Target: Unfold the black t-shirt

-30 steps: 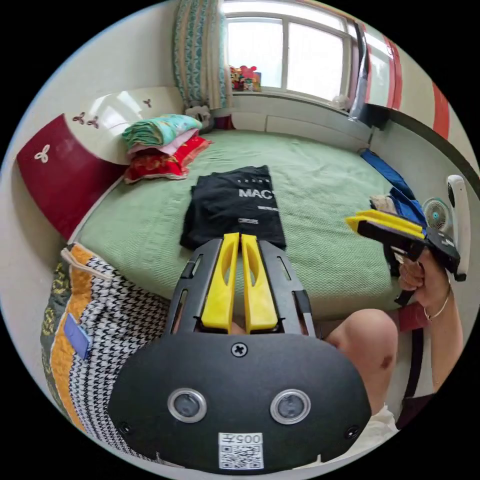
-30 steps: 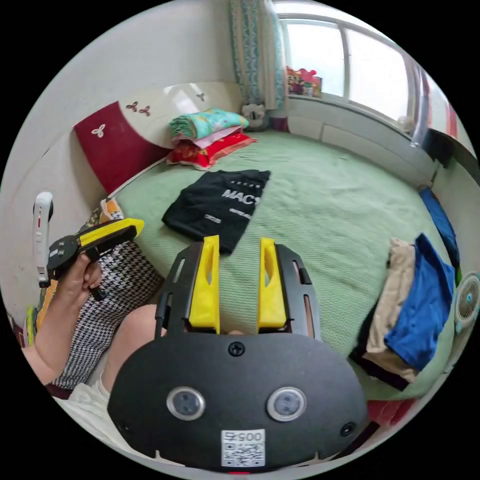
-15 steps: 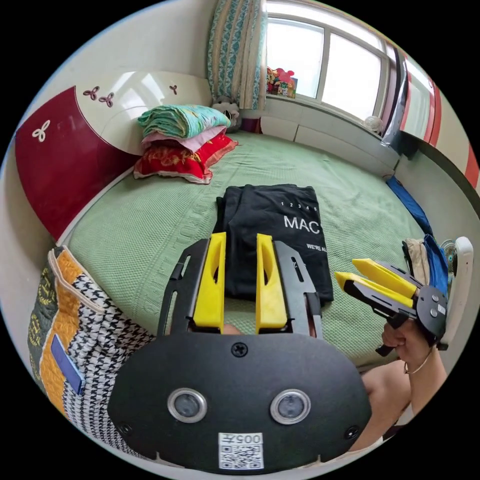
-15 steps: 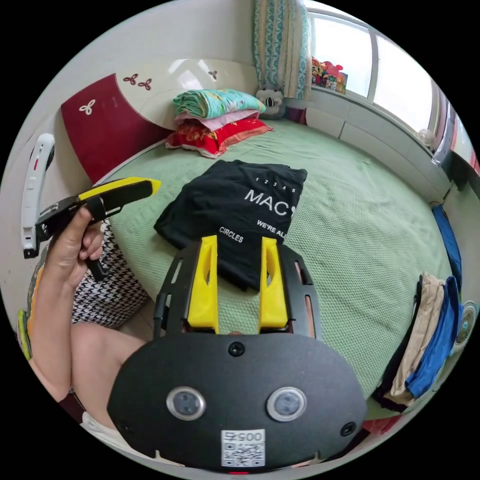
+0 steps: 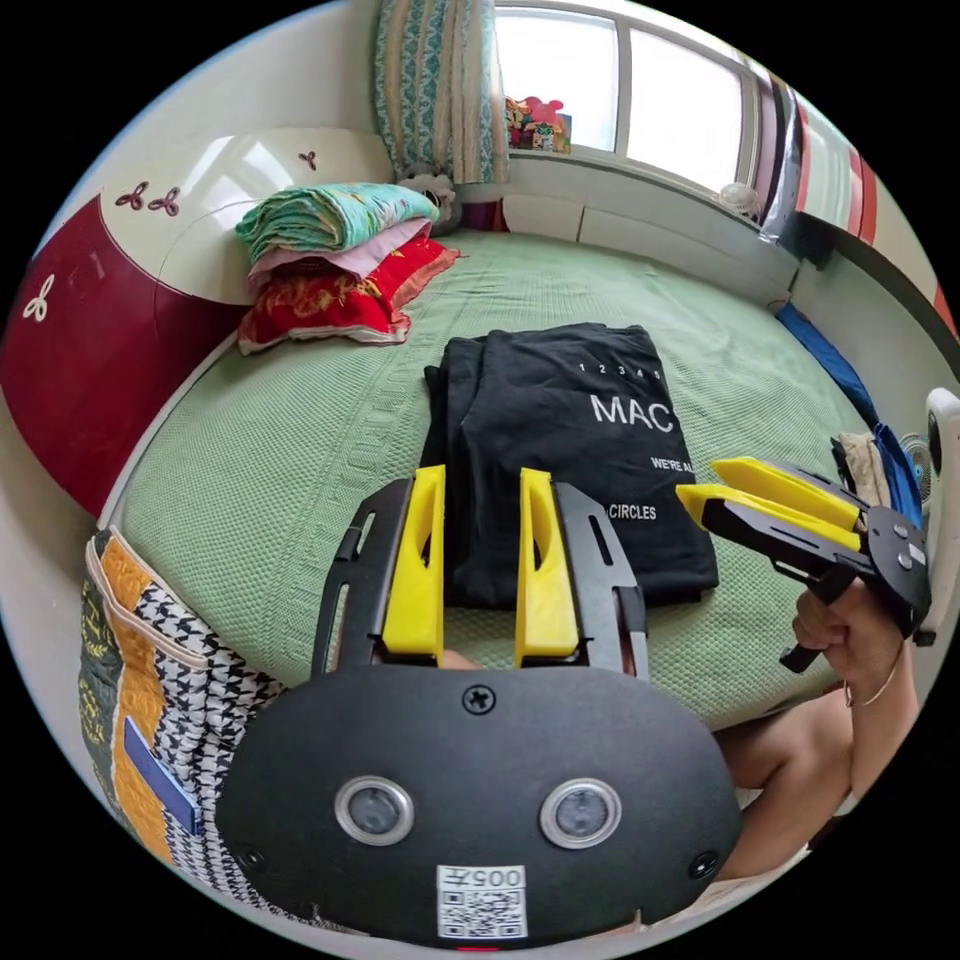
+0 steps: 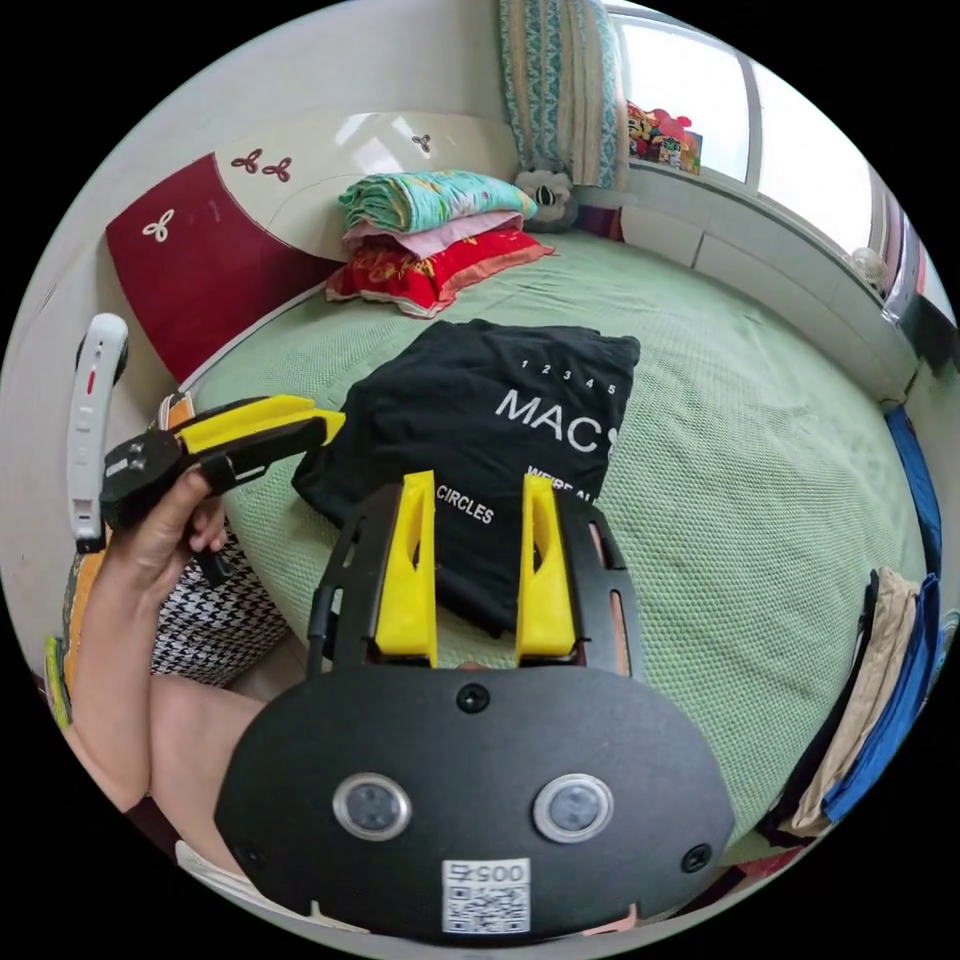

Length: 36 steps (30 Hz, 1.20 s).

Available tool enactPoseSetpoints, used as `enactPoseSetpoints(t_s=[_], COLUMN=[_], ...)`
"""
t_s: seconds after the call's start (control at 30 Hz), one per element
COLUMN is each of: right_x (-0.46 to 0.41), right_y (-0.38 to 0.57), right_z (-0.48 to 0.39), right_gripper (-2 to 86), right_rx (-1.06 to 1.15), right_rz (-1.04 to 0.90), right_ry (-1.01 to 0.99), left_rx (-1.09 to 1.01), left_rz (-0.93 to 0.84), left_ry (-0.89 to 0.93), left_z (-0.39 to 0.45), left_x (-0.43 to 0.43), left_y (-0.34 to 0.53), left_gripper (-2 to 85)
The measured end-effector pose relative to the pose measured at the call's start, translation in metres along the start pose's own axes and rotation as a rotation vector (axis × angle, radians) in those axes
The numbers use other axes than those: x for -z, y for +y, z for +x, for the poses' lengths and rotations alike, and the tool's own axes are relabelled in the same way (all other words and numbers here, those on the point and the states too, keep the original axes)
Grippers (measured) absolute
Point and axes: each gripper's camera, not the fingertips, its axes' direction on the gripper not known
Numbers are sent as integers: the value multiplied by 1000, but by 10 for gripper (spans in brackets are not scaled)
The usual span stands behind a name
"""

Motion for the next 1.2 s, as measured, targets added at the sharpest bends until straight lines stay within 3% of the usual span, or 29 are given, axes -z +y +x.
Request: enactPoseSetpoints(t_s=[1.2], right_x=[-67], right_y=[-46], right_z=[-32], right_gripper=[110], right_rx=[22], right_rz=[-36], right_ry=[-3], left_rx=[62], left_rz=[-95], left_ry=[13], left_z=[-52], left_x=[-109], left_y=[-33], left_gripper=[96])
